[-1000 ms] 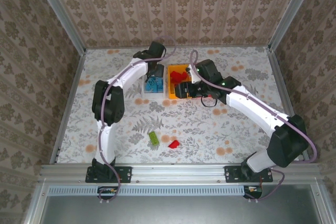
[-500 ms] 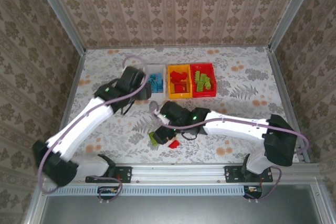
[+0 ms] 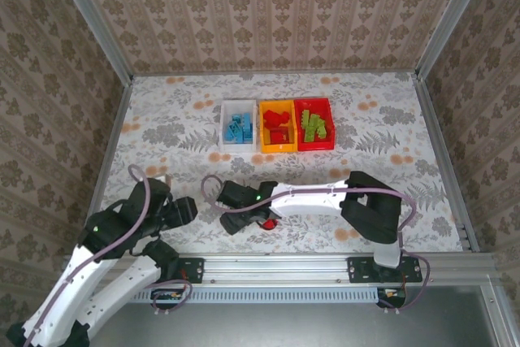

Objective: Sort the legos into containers by color

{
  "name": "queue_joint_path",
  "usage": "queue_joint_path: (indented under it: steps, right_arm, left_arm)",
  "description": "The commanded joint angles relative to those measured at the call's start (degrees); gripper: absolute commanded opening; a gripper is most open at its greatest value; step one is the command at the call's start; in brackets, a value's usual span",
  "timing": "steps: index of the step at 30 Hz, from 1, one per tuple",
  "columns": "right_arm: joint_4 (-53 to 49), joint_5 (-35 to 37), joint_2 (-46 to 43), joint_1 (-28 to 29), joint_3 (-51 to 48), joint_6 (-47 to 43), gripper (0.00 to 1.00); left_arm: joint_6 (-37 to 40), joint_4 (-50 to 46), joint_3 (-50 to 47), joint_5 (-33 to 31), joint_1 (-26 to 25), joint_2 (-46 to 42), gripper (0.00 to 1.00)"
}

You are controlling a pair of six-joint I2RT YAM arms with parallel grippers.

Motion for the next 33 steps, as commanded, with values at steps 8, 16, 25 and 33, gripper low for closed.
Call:
queue_joint_path:
  steps: [8, 16, 25, 33]
  right_arm:
    - [-10.41, 3.40, 8.29, -0.13, 8.69, 4.36, 0.62]
    - [-11.38, 3.41, 8.37, -1.23, 8.55, 3.80, 0.38]
    - [-12.73, 10.07, -10.79, -10.95, 1.84, 0.91, 0.28]
    - [-10.57, 6.41, -17.93, -33.22, -0.77, -5.67, 0.28]
  left_arm:
    - [0.30, -2.68, 1.01, 2.78, 0.18, -0.96, 0.69]
    - [1.90, 1.10, 0.52, 4.87, 0.19, -0.94, 0.68]
    - [7.61, 18.82, 2.41, 10.39, 0.01, 9.72, 0.68]
    - [12.76, 36.51, 11.61, 10.44, -3.48, 31.67, 0.68]
